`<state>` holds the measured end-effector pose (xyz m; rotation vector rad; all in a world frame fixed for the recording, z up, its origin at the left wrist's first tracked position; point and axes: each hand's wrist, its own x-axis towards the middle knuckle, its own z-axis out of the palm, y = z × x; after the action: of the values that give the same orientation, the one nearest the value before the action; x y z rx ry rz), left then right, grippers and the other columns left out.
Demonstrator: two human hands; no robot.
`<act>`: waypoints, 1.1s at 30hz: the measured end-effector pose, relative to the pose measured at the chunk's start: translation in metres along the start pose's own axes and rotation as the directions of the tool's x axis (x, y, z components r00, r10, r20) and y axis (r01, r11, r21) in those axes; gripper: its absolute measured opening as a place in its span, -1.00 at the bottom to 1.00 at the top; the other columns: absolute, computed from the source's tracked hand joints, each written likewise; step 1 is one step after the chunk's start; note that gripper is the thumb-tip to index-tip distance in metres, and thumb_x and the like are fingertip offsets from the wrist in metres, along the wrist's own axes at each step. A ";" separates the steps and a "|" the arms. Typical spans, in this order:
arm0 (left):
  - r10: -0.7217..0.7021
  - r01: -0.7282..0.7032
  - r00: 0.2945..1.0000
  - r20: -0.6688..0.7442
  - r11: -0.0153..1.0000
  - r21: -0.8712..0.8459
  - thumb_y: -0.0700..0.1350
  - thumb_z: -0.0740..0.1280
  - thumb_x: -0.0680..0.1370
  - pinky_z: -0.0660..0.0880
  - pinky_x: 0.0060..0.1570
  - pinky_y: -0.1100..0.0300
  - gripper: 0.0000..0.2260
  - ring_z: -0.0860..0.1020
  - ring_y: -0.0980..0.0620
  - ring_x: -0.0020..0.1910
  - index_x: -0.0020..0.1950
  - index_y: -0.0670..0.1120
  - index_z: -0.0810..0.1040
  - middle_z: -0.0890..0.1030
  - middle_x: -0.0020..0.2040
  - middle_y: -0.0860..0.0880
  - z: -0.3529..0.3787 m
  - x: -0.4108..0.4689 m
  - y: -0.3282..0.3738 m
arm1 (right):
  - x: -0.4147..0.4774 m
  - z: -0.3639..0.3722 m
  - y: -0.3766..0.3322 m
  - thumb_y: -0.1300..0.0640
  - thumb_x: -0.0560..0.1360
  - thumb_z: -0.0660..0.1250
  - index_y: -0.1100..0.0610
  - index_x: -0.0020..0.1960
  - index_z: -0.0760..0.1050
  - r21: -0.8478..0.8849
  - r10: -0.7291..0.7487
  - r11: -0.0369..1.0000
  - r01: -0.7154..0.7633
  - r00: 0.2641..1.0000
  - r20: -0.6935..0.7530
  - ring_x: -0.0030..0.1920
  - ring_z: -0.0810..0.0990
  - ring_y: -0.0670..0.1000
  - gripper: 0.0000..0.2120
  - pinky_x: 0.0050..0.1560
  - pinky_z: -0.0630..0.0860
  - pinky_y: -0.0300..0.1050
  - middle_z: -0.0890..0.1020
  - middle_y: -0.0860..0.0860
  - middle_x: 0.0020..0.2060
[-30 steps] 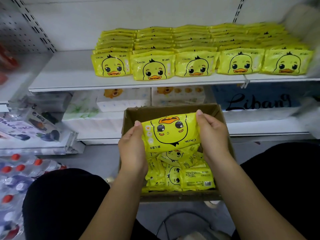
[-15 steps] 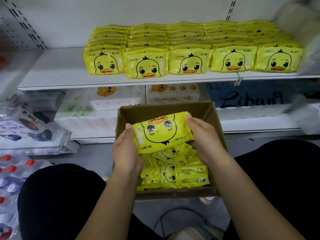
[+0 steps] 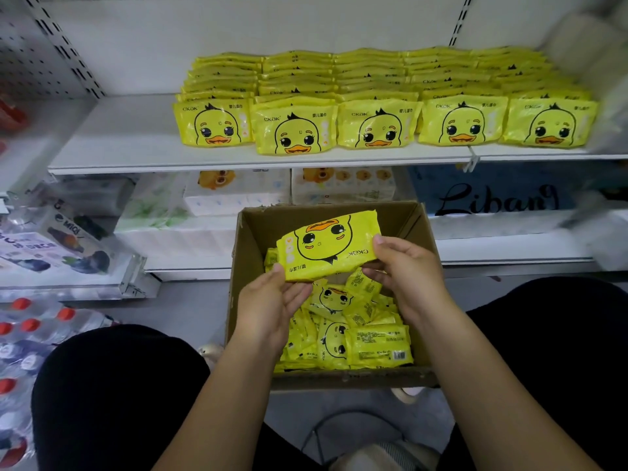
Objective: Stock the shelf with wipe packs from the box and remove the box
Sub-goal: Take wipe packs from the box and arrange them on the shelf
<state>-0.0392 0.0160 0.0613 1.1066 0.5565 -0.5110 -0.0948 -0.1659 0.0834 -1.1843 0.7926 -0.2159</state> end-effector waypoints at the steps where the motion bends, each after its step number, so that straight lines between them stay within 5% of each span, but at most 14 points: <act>1: 0.023 -0.023 1.000 -0.010 1.000 0.001 -0.17 0.25 0.69 0.69 -0.06 0.05 -0.76 0.73 -0.15 -0.05 0.28 -0.29 0.50 0.68 0.09 -0.28 -0.001 0.002 0.002 | -0.001 0.000 0.002 0.17 0.57 0.41 0.10 0.02 0.65 -0.024 -0.013 1.000 0.012 1.000 -0.023 -0.23 0.66 0.00 -0.94 -0.08 0.65 -0.12 0.69 0.05 -0.06; 11: 0.305 -0.305 0.946 -0.109 0.952 0.021 -0.14 0.21 0.72 0.67 -0.03 0.15 -0.82 0.73 -0.04 -0.11 0.04 -0.15 0.57 0.70 -0.03 -0.14 0.005 -0.004 0.013 | -0.009 0.017 0.004 0.15 0.62 0.35 0.07 0.04 0.62 -0.151 -0.181 0.974 0.167 0.979 -0.088 -0.36 0.67 -0.17 -0.93 -0.32 0.53 -0.37 0.71 0.04 -0.17; 16: 0.478 -0.471 0.878 0.015 0.858 0.204 -0.12 0.19 0.72 0.65 -0.09 0.21 -0.80 0.71 -0.04 -0.08 0.00 -0.10 0.58 0.71 -0.06 -0.12 -0.002 0.001 0.033 | -0.008 0.011 0.015 0.11 0.61 0.36 0.07 0.20 0.59 -0.291 -0.200 0.937 0.192 0.980 0.003 -0.09 0.71 -0.13 -0.82 0.02 0.66 -0.11 0.72 -0.02 -0.01; 19: 0.585 -0.587 0.799 0.142 0.705 0.399 -0.15 0.22 0.71 0.65 -0.15 0.25 -0.79 0.68 0.01 -0.12 -0.07 -0.04 0.58 0.69 -0.13 -0.08 -0.003 0.003 0.056 | 0.000 0.006 0.009 -0.03 0.54 0.43 0.02 0.43 0.41 -0.434 -0.257 0.864 0.255 0.965 0.055 0.26 0.56 -0.08 -0.50 0.26 0.52 -0.02 0.57 -0.07 0.31; 21: 0.582 -0.639 0.758 0.296 0.569 0.518 -0.14 0.26 0.69 0.68 -0.07 0.08 -0.79 0.68 -0.03 -0.11 -0.10 -0.01 0.60 0.69 -0.15 -0.09 -0.002 0.005 0.069 | 0.005 0.011 -0.003 -0.17 0.45 0.47 -0.09 0.51 0.30 -0.505 -0.285 0.796 0.333 0.943 0.171 0.40 0.38 -0.13 -0.30 0.36 0.38 -0.02 0.43 -0.16 0.44; 25: 0.445 -0.723 0.671 0.593 0.215 0.656 -0.05 0.32 0.64 0.60 -0.08 -0.13 -0.82 0.64 -0.14 -0.15 -0.11 -0.03 0.63 0.66 -0.22 -0.12 0.003 0.014 0.094 | 0.011 0.032 -0.020 -0.16 0.34 0.54 -0.10 0.49 0.32 -0.505 -0.164 0.765 0.399 0.880 0.446 0.39 0.39 -0.20 -0.21 0.30 0.33 -0.16 0.50 -0.24 0.36; 27: 0.374 -0.741 0.667 0.645 0.242 0.626 -0.12 0.32 0.66 0.61 -0.11 -0.09 -0.82 0.66 -0.14 -0.17 -0.09 -0.11 0.65 0.68 -0.21 -0.16 0.011 0.010 0.104 | 0.015 0.040 -0.020 0.01 0.37 0.58 -0.05 0.36 0.48 -0.446 -0.111 0.818 0.362 0.862 0.494 0.28 0.56 -0.16 -0.40 0.20 0.50 -0.18 0.64 -0.14 0.23; 30: 0.333 -0.673 0.723 0.605 0.535 0.511 -0.11 0.31 0.67 0.64 -0.15 0.11 -0.84 0.71 -0.01 -0.16 0.01 -0.16 0.64 0.73 -0.16 -0.08 0.020 0.005 0.116 | 0.017 0.048 -0.020 0.20 0.43 0.54 0.06 0.15 0.62 -0.291 -0.139 0.910 0.294 0.880 0.455 0.03 0.72 -0.02 -0.68 -0.08 0.63 -0.17 0.75 -0.01 -0.01; 32: 0.255 -0.566 0.787 0.562 0.662 0.492 0.08 0.34 0.62 0.64 -0.02 0.09 -0.72 0.72 0.05 0.00 0.19 -0.08 0.59 0.75 -0.01 0.00 0.017 0.013 0.122 | 0.020 0.053 -0.019 0.17 0.42 0.53 0.08 0.13 0.63 -0.198 -0.168 0.948 0.250 0.918 0.359 0.02 0.73 0.06 -0.72 -0.04 0.66 -0.08 0.75 0.02 -0.04; 33: 0.188 -0.529 0.810 0.556 0.641 0.555 0.22 0.37 0.56 0.61 0.06 0.07 -0.61 0.70 0.08 0.07 0.25 -0.01 0.56 0.74 0.05 0.05 0.015 0.019 0.126 | 0.023 0.055 -0.018 0.11 0.40 0.54 0.10 0.13 0.63 -0.146 -0.162 0.965 0.216 0.936 0.311 0.05 0.72 0.10 -0.68 0.05 0.66 0.02 0.75 0.05 -0.02</act>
<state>0.0577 0.0461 0.1398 1.7077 -0.3411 -0.6036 -0.0380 -0.1442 0.0976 -1.4263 0.4383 -0.1223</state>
